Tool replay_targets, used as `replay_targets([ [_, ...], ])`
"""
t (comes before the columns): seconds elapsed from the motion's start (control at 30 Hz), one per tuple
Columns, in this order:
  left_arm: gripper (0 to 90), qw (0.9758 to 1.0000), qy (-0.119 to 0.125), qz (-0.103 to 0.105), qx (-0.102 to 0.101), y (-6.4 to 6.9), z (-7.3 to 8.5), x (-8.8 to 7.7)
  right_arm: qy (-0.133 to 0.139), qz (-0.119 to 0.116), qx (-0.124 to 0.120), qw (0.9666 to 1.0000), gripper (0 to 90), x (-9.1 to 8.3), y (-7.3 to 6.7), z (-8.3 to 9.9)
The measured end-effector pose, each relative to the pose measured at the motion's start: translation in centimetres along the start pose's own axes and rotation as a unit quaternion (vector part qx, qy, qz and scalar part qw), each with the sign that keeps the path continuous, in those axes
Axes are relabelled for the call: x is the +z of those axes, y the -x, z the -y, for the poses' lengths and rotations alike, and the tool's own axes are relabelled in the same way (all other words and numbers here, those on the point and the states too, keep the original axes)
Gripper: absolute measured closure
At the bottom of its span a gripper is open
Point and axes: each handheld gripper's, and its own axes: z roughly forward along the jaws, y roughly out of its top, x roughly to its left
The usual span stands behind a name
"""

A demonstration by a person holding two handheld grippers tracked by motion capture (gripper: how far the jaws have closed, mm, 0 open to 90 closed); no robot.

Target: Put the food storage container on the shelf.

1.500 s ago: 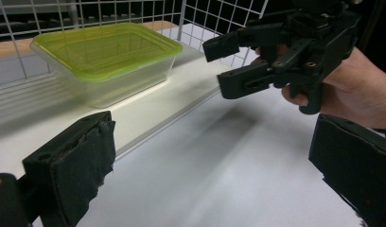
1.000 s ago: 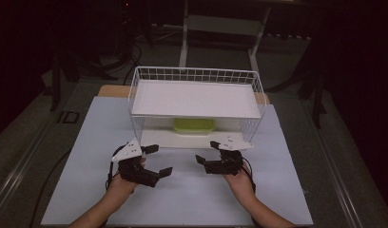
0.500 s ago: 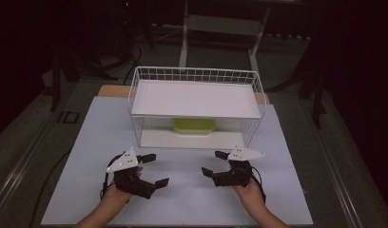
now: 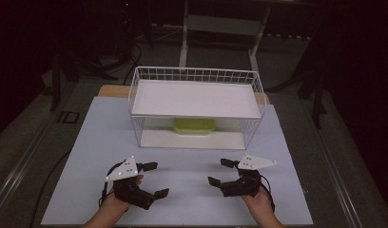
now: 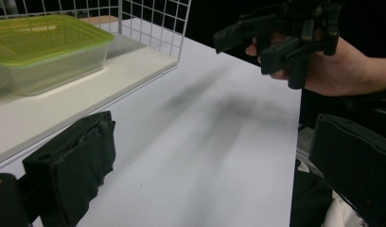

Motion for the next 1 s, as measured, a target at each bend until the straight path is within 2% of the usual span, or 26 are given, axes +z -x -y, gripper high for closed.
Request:
replay_targets([
  [0.2,2.0,1.0,0.0,0.001,0.003,0.2,0.3,0.0,-0.005,0.001,-0.004,1.0,16.2,-0.4,0.3,0.7],
  [0.33,2.0,1.0,-0.004,0.006,0.006,0.1,0.7,0.2,-0.011,0.008,-0.028,0.9995,16.3,-0.2,0.5,1.2],
  [0.5,2.0,0.9999,-0.008,0.014,0.004,0.1,1.2,0.6,-0.015,-0.008,-0.043,0.9989,16.2,0.1,0.4,1.4],
  [0.6,2.0,0.9997,-0.014,0.017,0.015,0.1,1.4,0.8,-0.011,-0.016,-0.049,0.9986,13.9,0.3,0.3,1.5],
  [0.7,2.0,0.9996,-0.01,0.023,0.015,0.1,1.5,0.9,-0.017,-0.03,-0.044,0.9984,14.0,0.6,0.4,1.8],
  [0.87,2.0,0.9992,-0.011,0.033,0.021,0.2,1.7,1.6,-0.015,-0.033,-0.056,0.9978,14.1,1.2,0.6,1.6],
  [1.0,2.0,0.9989,-0.018,0.03,0.031,0.2,1.8,1.9,-0.015,-0.038,-0.059,0.9974,14.2,1.6,0.9,1.7],
])
